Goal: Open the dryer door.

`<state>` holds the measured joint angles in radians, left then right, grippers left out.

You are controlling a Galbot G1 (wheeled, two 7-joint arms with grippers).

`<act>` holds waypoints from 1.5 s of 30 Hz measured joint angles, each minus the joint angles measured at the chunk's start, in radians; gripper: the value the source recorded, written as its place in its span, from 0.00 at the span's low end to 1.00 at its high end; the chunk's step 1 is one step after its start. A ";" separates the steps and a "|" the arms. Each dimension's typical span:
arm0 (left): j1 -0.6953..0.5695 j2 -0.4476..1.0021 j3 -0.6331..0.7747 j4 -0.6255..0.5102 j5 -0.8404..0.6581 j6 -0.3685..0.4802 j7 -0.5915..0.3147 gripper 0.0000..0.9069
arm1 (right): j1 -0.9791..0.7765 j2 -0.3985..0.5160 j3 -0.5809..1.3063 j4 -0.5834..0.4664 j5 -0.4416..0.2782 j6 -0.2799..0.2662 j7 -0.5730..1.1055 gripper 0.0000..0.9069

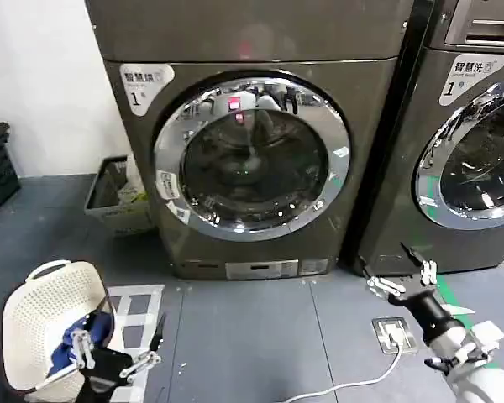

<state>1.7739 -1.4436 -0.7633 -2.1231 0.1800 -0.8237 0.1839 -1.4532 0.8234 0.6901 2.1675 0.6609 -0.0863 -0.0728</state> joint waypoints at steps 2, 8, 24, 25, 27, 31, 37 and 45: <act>0.001 -0.001 0.000 0.000 0.000 0.000 0.000 1.00 | 0.034 -0.025 -0.025 -0.020 0.010 0.002 -0.001 1.00; 0.000 -0.003 0.000 0.000 0.003 0.000 0.000 1.00 | 0.135 -0.088 -0.113 -0.067 0.033 0.001 0.000 1.00; -0.002 -0.006 0.000 0.000 0.007 0.000 0.001 1.00 | 0.416 -0.149 -0.374 -0.162 0.141 -0.013 -0.002 1.00; -0.003 -0.006 0.000 0.000 0.007 0.000 0.001 1.00 | 0.440 -0.149 -0.394 -0.169 0.144 -0.014 -0.003 1.00; -0.004 -0.007 0.001 0.000 0.008 0.000 0.001 1.00 | 0.483 -0.149 -0.430 -0.182 0.150 -0.014 -0.005 1.00; -0.004 -0.008 0.001 0.000 0.009 0.000 0.002 1.00 | 0.567 -0.139 -0.505 -0.210 0.163 -0.014 -0.006 1.00; -0.002 -0.012 0.002 0.000 0.013 0.000 0.002 1.00 | 0.668 -0.120 -0.604 -0.242 0.178 -0.024 -0.004 1.00; 0.000 -0.016 0.005 0.000 0.020 0.000 0.002 1.00 | 0.781 -0.093 -0.712 -0.279 0.196 -0.030 -0.001 1.00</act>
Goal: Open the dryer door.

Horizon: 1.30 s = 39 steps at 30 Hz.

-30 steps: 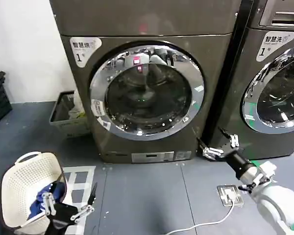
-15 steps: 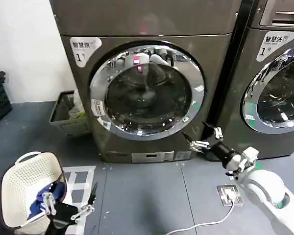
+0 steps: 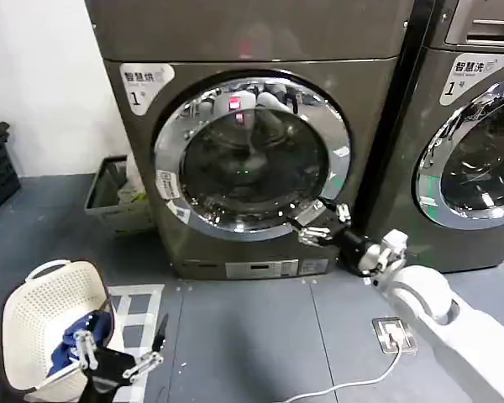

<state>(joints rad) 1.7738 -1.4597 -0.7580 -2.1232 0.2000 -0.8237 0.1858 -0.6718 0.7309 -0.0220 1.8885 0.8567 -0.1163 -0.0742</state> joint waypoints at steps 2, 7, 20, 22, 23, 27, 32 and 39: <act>0.000 0.000 0.001 0.000 0.001 0.000 0.000 1.00 | 0.033 0.010 -0.030 -0.013 0.007 -0.001 0.000 1.00; 0.001 -0.003 0.004 0.000 0.004 0.000 0.000 1.00 | 0.111 0.038 -0.100 -0.047 0.018 -0.004 -0.003 1.00; 0.002 -0.004 0.003 0.003 0.004 0.000 0.000 1.00 | 0.242 0.106 -0.223 -0.140 0.020 -0.006 -0.016 1.00; 0.001 -0.004 0.003 0.004 0.005 0.000 0.000 1.00 | 0.255 0.114 -0.236 -0.151 0.021 -0.006 -0.019 1.00; 0.000 -0.004 0.003 0.004 0.005 0.000 0.000 1.00 | 0.260 0.118 -0.242 -0.156 0.021 -0.006 -0.021 1.00; 0.001 -0.004 0.002 0.003 0.004 0.000 0.000 1.00 | 0.289 0.140 -0.269 -0.181 0.023 -0.006 -0.028 1.00; 0.003 -0.005 0.000 0.003 0.004 0.000 0.000 1.00 | 0.320 0.164 -0.298 -0.213 0.023 -0.006 -0.036 1.00; 0.003 -0.010 0.006 0.003 0.012 0.000 0.000 1.00 | 0.352 0.196 -0.327 -0.249 0.023 -0.009 -0.033 1.00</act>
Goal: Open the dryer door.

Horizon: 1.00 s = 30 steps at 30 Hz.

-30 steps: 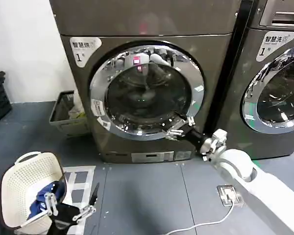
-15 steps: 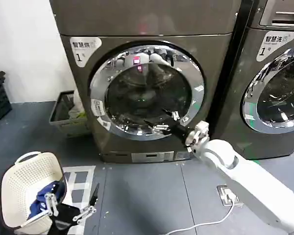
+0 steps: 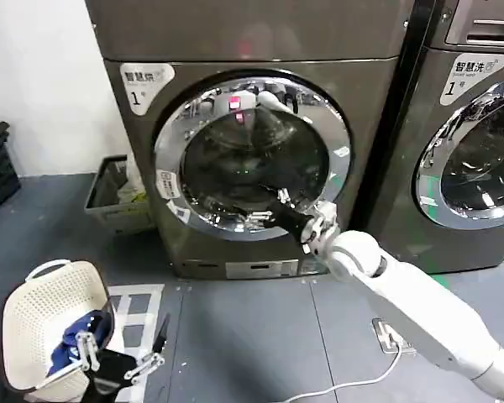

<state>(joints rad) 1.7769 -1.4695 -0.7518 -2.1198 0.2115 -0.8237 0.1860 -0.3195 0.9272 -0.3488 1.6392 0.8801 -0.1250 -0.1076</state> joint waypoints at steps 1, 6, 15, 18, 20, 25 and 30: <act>0.000 -0.001 0.001 0.000 0.000 0.000 0.000 1.00 | 0.005 0.004 -0.004 -0.004 0.000 0.000 0.000 1.00; -0.001 0.000 0.001 0.000 0.000 0.000 0.000 1.00 | 0.029 0.030 -0.026 -0.031 0.000 0.000 -0.006 1.00; 0.000 0.001 -0.006 0.000 -0.004 0.000 0.000 1.00 | 0.078 0.079 -0.065 -0.086 -0.001 0.000 -0.019 1.00; -0.001 0.001 -0.006 0.000 -0.004 0.000 0.000 1.00 | 0.096 0.091 -0.076 -0.102 -0.001 0.001 -0.025 1.00; -0.001 0.001 -0.006 0.000 -0.004 0.000 0.000 1.00 | 0.106 0.096 -0.083 -0.111 -0.002 0.001 -0.029 1.00; -0.001 0.001 -0.006 0.002 -0.004 0.000 0.000 1.00 | 0.130 0.111 -0.097 -0.132 -0.001 0.002 -0.039 1.00; -0.003 0.001 -0.007 0.002 -0.005 0.000 0.000 1.00 | 0.151 0.131 -0.111 -0.152 -0.001 0.002 -0.042 1.00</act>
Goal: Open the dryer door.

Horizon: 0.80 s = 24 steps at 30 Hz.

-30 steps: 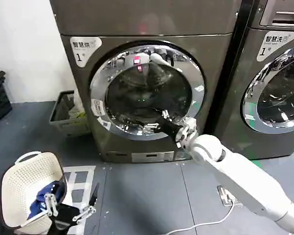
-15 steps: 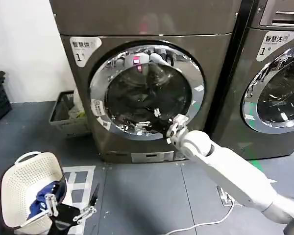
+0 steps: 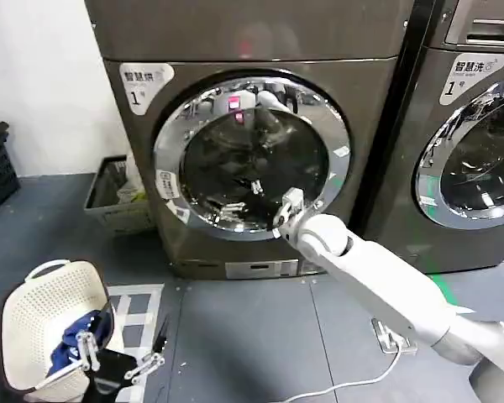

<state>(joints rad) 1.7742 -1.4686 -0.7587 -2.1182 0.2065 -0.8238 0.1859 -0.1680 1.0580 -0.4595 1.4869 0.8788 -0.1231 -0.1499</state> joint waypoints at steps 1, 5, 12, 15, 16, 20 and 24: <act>0.000 0.000 0.000 0.000 0.000 0.000 0.000 1.00 | 0.003 0.004 -0.003 -0.004 0.000 0.000 0.000 1.00; -0.001 0.000 0.000 0.001 -0.001 0.000 0.000 1.00 | 0.011 0.020 -0.012 -0.016 0.000 0.000 -0.002 1.00; -0.001 0.000 -0.001 0.002 -0.002 0.000 0.000 1.00 | 0.025 0.041 -0.027 -0.031 0.000 -0.001 -0.004 1.00; -0.002 0.000 -0.001 0.003 -0.002 0.000 0.000 1.00 | 0.031 0.049 -0.031 -0.038 0.000 -0.002 -0.001 1.00; -0.002 0.000 -0.001 0.003 -0.002 0.000 0.000 1.00 | 0.033 0.052 -0.033 -0.041 0.000 -0.002 0.000 1.00; -0.003 0.000 -0.001 0.003 -0.002 0.000 0.000 1.00 | 0.039 0.067 -0.038 -0.054 -0.001 -0.004 0.003 1.00; -0.002 0.000 0.000 0.003 -0.002 0.000 0.000 1.00 | 0.045 0.083 -0.048 -0.066 -0.001 -0.007 0.006 1.00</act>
<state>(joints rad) 1.7718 -1.4687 -0.7591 -2.1154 0.2046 -0.8237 0.1856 -0.1229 1.1411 -0.5072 1.4213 0.8778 -0.1306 -0.1443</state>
